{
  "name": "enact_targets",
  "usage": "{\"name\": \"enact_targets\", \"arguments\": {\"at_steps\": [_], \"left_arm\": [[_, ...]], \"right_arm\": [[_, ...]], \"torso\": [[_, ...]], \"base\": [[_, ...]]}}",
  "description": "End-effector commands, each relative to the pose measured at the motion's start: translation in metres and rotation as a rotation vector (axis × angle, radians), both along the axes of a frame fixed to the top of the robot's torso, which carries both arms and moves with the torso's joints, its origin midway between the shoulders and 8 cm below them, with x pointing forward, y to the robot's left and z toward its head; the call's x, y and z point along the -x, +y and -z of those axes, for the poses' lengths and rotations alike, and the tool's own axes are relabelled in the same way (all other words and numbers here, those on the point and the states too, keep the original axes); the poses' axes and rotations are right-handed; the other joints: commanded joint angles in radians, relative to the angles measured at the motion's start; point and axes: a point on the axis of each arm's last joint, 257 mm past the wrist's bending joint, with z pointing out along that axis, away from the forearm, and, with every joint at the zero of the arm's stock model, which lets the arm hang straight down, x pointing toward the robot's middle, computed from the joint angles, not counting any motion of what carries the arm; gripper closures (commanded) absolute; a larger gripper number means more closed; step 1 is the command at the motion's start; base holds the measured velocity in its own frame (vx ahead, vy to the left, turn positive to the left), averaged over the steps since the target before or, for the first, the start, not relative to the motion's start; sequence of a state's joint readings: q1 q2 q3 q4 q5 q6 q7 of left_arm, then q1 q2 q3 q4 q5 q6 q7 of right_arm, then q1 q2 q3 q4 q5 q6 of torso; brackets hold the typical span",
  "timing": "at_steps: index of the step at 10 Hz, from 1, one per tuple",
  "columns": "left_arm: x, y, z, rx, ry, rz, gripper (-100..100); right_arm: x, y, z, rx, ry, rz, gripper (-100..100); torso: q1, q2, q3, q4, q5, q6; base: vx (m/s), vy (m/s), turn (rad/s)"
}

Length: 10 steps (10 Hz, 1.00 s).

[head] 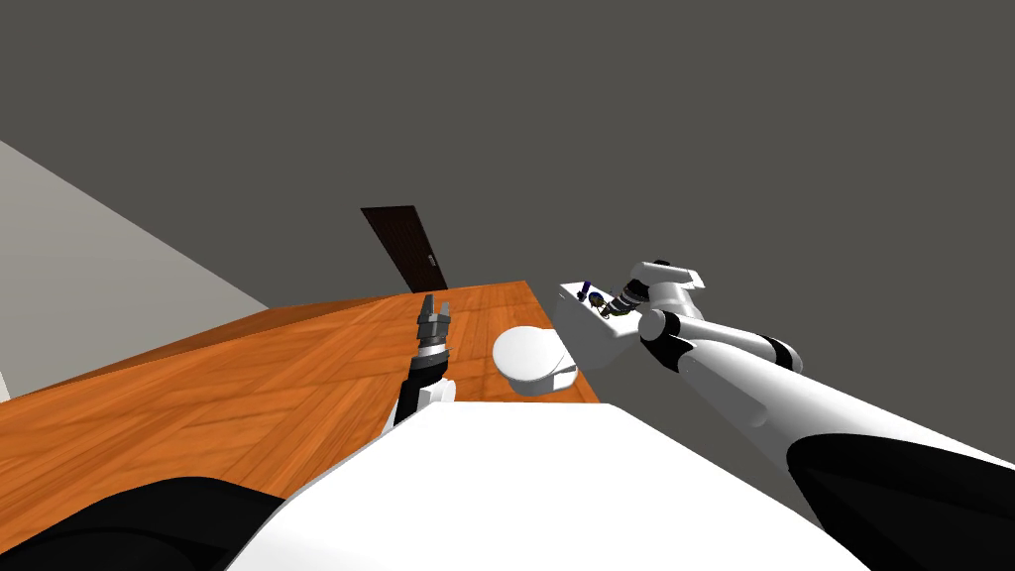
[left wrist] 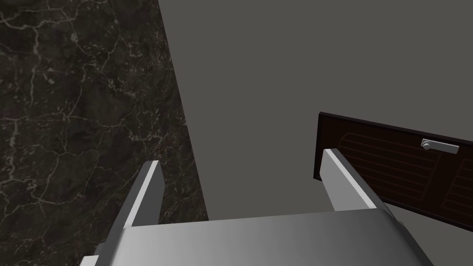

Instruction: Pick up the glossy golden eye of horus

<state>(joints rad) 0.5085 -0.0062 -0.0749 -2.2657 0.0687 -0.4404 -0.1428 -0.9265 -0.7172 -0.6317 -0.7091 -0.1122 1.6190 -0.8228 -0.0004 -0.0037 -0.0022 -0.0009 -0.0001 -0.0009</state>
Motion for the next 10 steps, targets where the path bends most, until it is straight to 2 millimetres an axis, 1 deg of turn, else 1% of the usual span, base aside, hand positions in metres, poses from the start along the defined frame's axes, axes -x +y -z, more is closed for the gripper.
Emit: {"name": "enact_targets", "arguments": {"at_steps": [1,4,5,7,8,9,10], "left_arm": [[0.000,0.000,0.000,0.000,0.000,0.000,0],[0.000,0.000,0.000,0.000,0.000,0.000,0],[0.000,0.000,0.000,0.000,0.000,0.000,0],[0.000,0.000,0.000,0.000,0.000,0.000,0],[0.000,0.000,0.000,0.000,0.000,0.000,0],[0.000,0.000,0.000,0.000,0.000,0.000,0],[0.000,0.000,0.000,0.000,0.000,0.000,0]], "right_arm": [[0.002,0.007,-0.006,-0.020,0.028,0.001,-100],[0.005,0.022,-0.019,-0.056,0.082,0.000,-100],[0.005,0.022,-0.019,-0.056,0.082,0.000,-100],[0.007,0.029,-0.027,-0.074,0.109,-0.001,-100],[0.006,0.027,-0.024,-0.067,0.099,-0.001,-100],[0.006,0.027,-0.025,-0.069,0.101,-0.001,0],[0.005,0.029,-0.011,-0.069,0.099,-0.006,-100]], "torso": [[0.000,0.000,0.000,0.000,0.000,0.000],[0.000,-0.003,-0.001,0.000,0.001,-0.001],[0.000,-0.004,-0.002,0.000,0.001,-0.001],[-0.001,-0.002,-0.001,0.000,0.000,0.000],[-0.001,-0.002,-0.001,0.000,0.000,-0.001],[0.000,0.000,0.000,0.000,0.000,0.000],[0.000,0.001,0.001,0.001,0.000,0.000]], "base": [[0.045,-0.010,0.008],[0.082,-0.024,0.012],[0.061,-0.038,0.009],[0.051,-0.029,0.010],[0.027,-0.014,0.006],[0.000,0.000,0.000],[0.014,0.003,-0.034]]}}
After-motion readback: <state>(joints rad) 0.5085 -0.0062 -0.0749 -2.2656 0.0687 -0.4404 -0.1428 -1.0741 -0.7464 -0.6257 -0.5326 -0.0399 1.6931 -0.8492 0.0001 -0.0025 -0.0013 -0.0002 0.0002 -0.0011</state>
